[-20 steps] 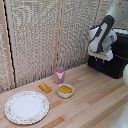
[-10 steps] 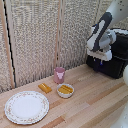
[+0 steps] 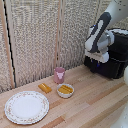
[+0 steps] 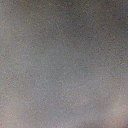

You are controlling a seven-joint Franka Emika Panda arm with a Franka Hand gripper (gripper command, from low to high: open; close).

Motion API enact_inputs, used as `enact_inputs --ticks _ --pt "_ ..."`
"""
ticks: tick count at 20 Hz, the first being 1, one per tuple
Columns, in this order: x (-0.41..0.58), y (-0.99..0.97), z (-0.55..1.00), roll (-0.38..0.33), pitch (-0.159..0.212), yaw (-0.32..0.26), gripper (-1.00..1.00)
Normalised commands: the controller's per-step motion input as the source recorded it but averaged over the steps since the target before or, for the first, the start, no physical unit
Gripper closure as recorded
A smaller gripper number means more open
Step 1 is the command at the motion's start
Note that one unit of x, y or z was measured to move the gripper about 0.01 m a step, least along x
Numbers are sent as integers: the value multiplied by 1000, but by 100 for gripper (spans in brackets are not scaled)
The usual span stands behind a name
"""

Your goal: Carefully navigate your gripper to the air fryer's handle. Confidently seize the handle using your gripper. Gradually bring the handle toward yourself to access the air fryer.

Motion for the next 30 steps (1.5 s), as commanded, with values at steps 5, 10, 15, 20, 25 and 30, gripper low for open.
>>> enact_inputs --ticks 5,10,15,20,25,30 --pt "-44 825 -65 82 -202 -87 100" --pt "-66 852 -6 62 -181 -83 100" --pt "125 891 -35 -31 -103 -70 100" --pt "323 819 -131 -70 -72 -82 100" --pt "323 869 -347 -58 -15 -72 100" --pt "131 945 -159 -14 -73 -49 100"
